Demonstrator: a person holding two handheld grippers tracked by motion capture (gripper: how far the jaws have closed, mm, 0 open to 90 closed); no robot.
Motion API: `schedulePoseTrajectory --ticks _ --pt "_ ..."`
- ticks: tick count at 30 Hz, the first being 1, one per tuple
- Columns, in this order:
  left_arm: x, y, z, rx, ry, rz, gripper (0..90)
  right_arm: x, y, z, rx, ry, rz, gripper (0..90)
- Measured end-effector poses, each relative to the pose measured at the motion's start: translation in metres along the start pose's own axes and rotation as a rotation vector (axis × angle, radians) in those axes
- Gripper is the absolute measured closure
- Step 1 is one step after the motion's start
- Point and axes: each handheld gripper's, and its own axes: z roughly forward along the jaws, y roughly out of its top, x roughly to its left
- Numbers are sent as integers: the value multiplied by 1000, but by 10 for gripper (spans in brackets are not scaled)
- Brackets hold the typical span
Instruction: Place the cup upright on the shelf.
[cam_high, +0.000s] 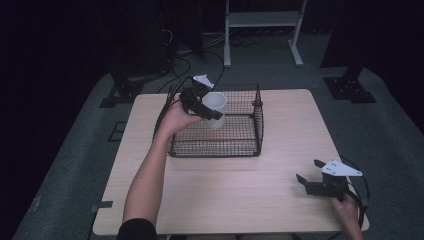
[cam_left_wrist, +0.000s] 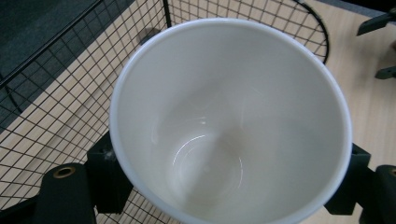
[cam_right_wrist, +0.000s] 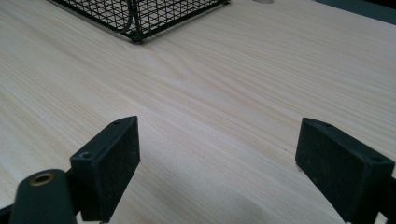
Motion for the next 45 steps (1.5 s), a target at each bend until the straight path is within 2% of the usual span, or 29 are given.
schedulePoseTrajectory --ticks 3,14,28,37,45 --pt "3 -1 3 -4 9 -3 210 0 0 0 0 -1 0 131" --pt "17 -7 22 -4 -6 -37 210 0 0 0 -3 -10 6 131" --pt "28 -14 34 -6 -6 -59 210 0 0 -1 -5 -12 9 131" --pt "31 -18 43 -1 -7 -65 209 0 0 -1 -5 -10 10 131" --pt "32 -21 58 17 -21 -69 210 0 -1 -1 -8 -12 11 131"
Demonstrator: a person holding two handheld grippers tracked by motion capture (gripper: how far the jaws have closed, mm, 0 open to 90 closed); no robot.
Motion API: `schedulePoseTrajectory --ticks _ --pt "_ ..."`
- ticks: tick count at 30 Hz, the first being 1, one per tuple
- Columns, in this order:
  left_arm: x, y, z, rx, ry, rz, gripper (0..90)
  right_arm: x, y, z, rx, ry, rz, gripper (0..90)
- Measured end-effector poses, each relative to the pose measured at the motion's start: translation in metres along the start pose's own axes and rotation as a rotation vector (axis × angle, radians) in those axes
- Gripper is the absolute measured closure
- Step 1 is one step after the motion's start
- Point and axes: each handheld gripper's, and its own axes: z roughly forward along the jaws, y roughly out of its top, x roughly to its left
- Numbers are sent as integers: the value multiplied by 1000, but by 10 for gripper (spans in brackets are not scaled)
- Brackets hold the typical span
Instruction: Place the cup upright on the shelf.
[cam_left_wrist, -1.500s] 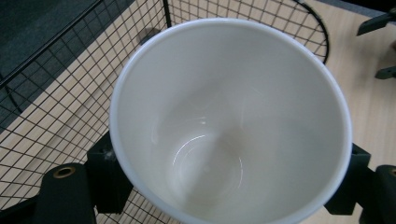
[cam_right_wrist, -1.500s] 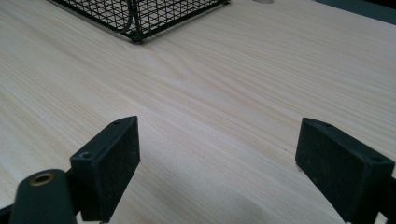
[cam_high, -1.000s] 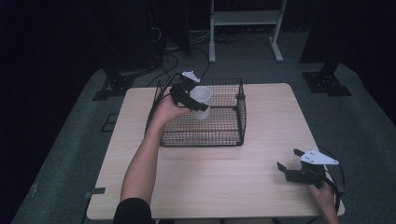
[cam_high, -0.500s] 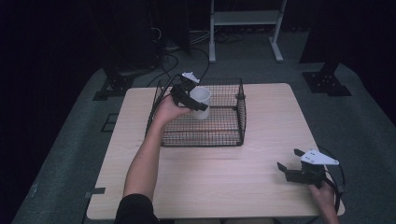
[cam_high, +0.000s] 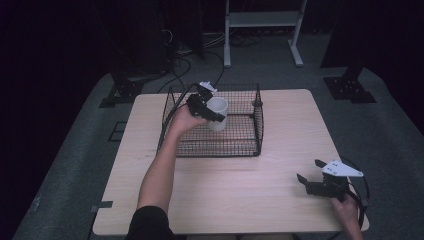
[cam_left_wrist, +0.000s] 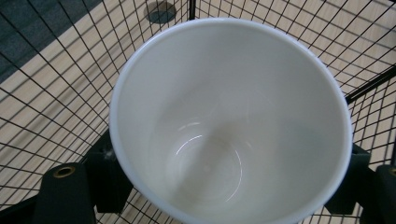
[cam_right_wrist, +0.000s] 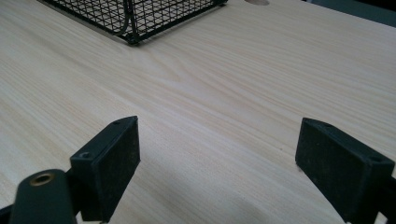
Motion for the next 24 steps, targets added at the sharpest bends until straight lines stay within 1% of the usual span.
schedulePoseTrajectory --ticks 1,2,6,10,13,17,19,24 --pt "0 -3 5 7 -3 -4 210 0 0 0 0 0 -1 131" --pt "0 -3 5 7 -3 -4 210 0 0 0 0 0 -1 131" --pt "2 -10 14 37 -18 -18 210 0 0 0 0 1 -4 131" --pt "4 -12 16 40 -18 -22 210 0 0 0 0 1 -3 131" --pt "5 -13 21 49 -5 -19 209 0 0 0 0 1 -2 131" --pt "5 -14 26 53 -6 -24 210 0 0 0 0 1 0 131" --pt "5 -15 28 59 2 -17 209 0 0 0 0 2 0 131" --pt "5 -18 30 64 -2 -13 209 -1 0 0 -3 2 2 131"
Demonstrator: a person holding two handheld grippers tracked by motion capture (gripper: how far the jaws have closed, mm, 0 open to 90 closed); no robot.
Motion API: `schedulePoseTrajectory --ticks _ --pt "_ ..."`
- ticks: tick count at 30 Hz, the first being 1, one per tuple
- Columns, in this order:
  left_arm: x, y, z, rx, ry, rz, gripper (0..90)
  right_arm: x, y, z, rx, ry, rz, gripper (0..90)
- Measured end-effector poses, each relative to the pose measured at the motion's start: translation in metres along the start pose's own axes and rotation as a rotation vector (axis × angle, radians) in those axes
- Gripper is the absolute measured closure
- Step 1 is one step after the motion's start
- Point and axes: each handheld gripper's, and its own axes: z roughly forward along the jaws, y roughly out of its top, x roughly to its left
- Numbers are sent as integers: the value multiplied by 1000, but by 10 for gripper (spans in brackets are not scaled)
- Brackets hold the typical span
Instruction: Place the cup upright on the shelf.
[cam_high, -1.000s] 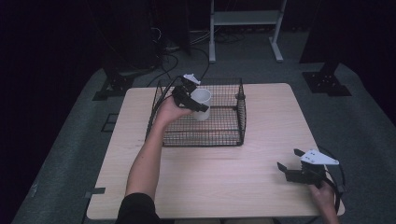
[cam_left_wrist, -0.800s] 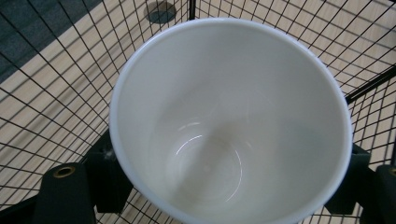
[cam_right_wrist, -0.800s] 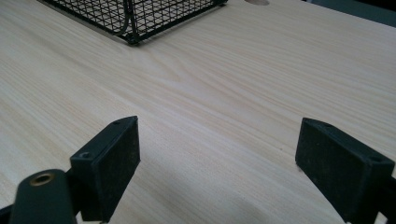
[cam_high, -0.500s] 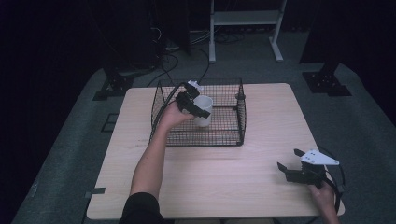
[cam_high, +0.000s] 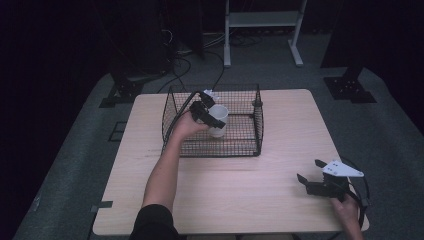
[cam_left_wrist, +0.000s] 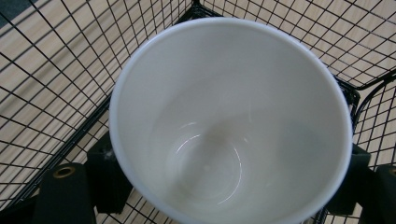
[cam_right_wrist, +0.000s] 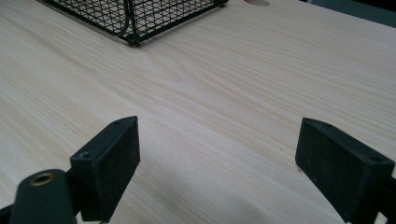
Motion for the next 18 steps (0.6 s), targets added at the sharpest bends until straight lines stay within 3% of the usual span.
schedulePoseTrajectory --ticks 6,18 --pt "1 -4 6 23 -11 -7 208 0 0 0 0 -1 -2 131" --pt "2 -8 4 37 -12 -11 208 0 0 0 0 -2 -1 131"
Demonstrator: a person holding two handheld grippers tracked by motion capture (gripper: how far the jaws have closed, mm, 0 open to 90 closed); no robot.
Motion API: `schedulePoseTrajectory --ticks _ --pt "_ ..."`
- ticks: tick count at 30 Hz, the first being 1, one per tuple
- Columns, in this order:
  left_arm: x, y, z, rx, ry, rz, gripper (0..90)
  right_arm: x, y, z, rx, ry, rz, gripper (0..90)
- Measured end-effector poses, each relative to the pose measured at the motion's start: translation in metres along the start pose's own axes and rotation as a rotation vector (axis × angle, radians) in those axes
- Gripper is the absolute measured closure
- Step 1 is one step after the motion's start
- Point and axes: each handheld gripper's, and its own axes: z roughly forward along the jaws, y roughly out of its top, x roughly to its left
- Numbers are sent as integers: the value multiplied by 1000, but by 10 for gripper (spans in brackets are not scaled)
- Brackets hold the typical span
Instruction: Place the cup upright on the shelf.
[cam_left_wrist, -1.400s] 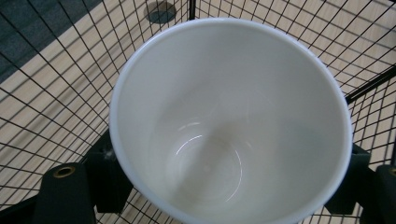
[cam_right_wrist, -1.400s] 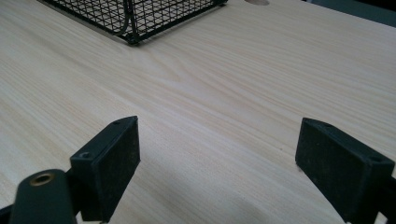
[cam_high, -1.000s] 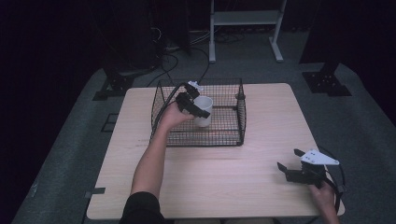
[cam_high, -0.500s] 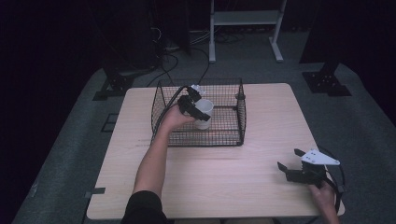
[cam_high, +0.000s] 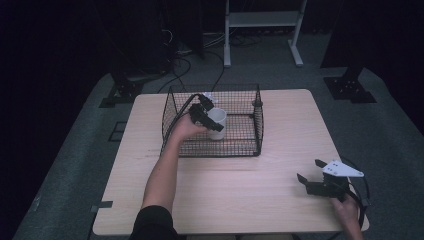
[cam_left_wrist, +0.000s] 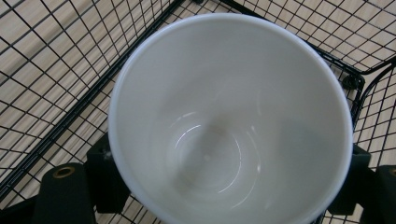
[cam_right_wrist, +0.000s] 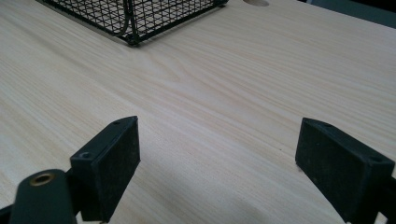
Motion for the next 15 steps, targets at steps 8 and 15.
schedulePoseTrajectory --ticks 8,15 --pt "0 -1 -2 20 3 -4 206 0 0 0 1 -1 -1 131" --pt "1 -3 -4 25 -2 -11 205 0 0 0 1 -1 -1 131"
